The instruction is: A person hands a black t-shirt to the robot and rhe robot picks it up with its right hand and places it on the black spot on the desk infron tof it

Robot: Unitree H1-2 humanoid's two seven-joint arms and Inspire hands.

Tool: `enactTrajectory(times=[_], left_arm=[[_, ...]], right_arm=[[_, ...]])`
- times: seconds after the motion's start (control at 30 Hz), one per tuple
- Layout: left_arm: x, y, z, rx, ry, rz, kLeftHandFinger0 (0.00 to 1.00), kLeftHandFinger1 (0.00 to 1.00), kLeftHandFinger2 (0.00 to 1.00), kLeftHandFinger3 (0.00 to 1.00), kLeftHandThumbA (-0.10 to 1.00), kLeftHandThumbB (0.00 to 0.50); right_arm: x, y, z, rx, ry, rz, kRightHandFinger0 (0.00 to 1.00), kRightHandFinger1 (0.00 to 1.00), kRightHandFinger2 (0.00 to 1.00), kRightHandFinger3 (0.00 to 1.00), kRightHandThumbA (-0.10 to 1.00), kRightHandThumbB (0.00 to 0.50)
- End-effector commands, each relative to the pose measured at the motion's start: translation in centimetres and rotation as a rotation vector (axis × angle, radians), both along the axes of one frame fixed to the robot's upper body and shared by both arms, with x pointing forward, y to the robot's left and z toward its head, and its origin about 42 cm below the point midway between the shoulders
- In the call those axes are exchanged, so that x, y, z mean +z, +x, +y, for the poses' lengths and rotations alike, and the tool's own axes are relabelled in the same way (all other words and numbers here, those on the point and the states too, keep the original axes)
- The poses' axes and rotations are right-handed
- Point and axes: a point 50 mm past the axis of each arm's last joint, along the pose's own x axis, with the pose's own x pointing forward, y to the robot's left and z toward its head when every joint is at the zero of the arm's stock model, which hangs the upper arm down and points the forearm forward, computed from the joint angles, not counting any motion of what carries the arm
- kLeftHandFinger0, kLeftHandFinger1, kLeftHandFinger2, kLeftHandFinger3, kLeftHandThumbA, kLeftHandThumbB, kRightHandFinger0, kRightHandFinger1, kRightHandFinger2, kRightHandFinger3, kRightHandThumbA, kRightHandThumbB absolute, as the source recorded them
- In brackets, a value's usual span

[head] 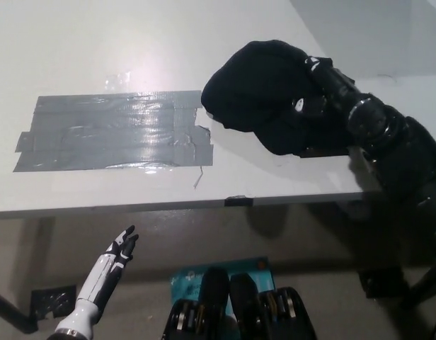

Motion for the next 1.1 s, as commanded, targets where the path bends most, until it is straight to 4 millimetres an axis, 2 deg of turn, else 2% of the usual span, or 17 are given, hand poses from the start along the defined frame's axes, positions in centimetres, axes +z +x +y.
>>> enactTrajectory(times=[0.0,0.07,0.17,0.23,0.3,0.37,0.43,0.53,0.57,0.6,0.63,0.73,0.77,0.8,0.87,0.93,1.07], left_arm=[[1.7,0.5,0.9,-0.014,0.049,-0.044,0.97,1.0,1.0,1.0,1.0,0.5],[1.8,0.8,0.7,-0.02,0.051,-0.046,0.97,1.0,1.0,1.0,1.0,0.5],[2.1,1.1,0.7,-0.03,0.06,-0.046,0.95,1.0,1.0,1.0,1.0,0.5],[2.3,1.3,0.8,-0.036,0.062,-0.053,0.96,1.0,1.0,1.0,1.0,0.5],[2.3,1.3,0.7,-0.037,0.055,-0.054,0.96,1.0,1.0,1.0,1.0,0.5],[2.3,1.2,0.8,-0.037,0.053,-0.053,0.96,1.0,1.0,1.0,1.0,0.5],[2.5,1.6,0.6,-0.038,0.042,-0.052,0.97,1.0,1.0,1.0,1.0,0.5],[2.7,2.0,0.4,-0.04,0.039,-0.06,0.97,1.0,1.0,1.0,1.0,0.5],[2.9,2.3,0.3,-0.04,0.042,-0.07,0.97,1.0,1.0,1.0,1.0,0.5],[3.2,2.7,0.2,-0.041,0.049,-0.08,0.95,1.0,1.0,1.0,1.0,0.5],[3.3,2.8,0.2,-0.041,0.052,-0.084,0.94,1.0,1.0,1.0,1.0,0.5],[3.5,3.1,-0.1,-0.05,0.055,-0.093,0.94,1.0,1.0,1.0,1.0,0.5],[3.6,3.3,-0.3,-0.057,0.051,-0.092,0.94,1.0,1.0,1.0,1.0,0.5],[3.7,3.8,-0.6,-0.061,0.042,-0.094,0.95,1.0,1.0,1.0,1.0,0.5],[4.0,4.5,-0.8,-0.064,0.034,-0.104,0.94,1.0,1.0,1.0,1.0,0.5],[4.3,5.4,-1.3,-0.067,0.015,-0.119,0.93,1.0,1.0,1.0,1.0,0.5],[4.4,6.0,-1.5,-0.065,-0.006,-0.118,0.95,1.0,1.0,1.0,1.0,0.5]], right_arm=[[14.5,-1.0,-5.8,0.203,-0.35,0.22,1.0,1.0,1.0,1.0,0.44,0.5],[18.1,-1.7,-7.0,0.185,-0.262,0.209,1.0,1.0,1.0,1.0,0.42,0.5],[25.0,-4.4,-8.9,0.248,-0.183,0.119,1.0,1.0,1.0,1.0,0.42,0.474],[30.2,-7.6,-10.0,0.302,-0.093,0.006,1.0,1.0,1.0,1.0,0.39,0.5],[33.8,-11.1,-10.3,0.351,-0.059,-0.129,1.0,1.0,1.0,1.0,0.38,0.496],[35.0,-12.5,-10.5,0.383,-0.024,-0.191,1.0,1.0,1.0,1.0,0.38,0.5],[37.3,-15.9,-11.0,0.427,0.022,-0.347,1.0,1.0,1.0,1.0,0.5,0.5],[38.4,-18.2,-11.5,0.436,0.055,-0.465,1.0,1.0,1.0,1.0,0.6,0.5],[39.0,-20.1,-12.1,0.435,0.091,-0.567,1.0,1.0,1.0,1.0,0.67,0.5],[38.9,-21.9,-12.6,0.445,0.154,-0.663,1.0,1.0,1.0,1.0,0.69,0.5],[38.7,-22.6,-12.7,0.451,0.18,-0.696,1.0,1.0,1.0,1.0,0.68,0.5],[36.1,-26.2,-12.7,0.497,0.275,-0.82,1.0,1.0,1.0,1.0,0.67,0.444],[34.0,-27.9,-12.2,0.507,0.294,-0.876,1.0,1.0,1.0,1.0,0.76,0.408],[31.9,-29.7,-11.5,0.522,0.313,-0.924,1.0,1.0,1.0,1.0,0.75,0.405],[30.1,-31.4,-10.7,0.547,0.343,-0.954,1.0,1.0,1.0,1.0,0.68,0.423],[25.1,-34.4,-8.9,0.637,0.485,-0.958,1.0,1.0,1.0,1.0,0.61,0.439],[20.7,-35.0,-8.0,0.677,0.582,-0.929,1.0,1.0,1.0,1.0,0.63,0.45]])
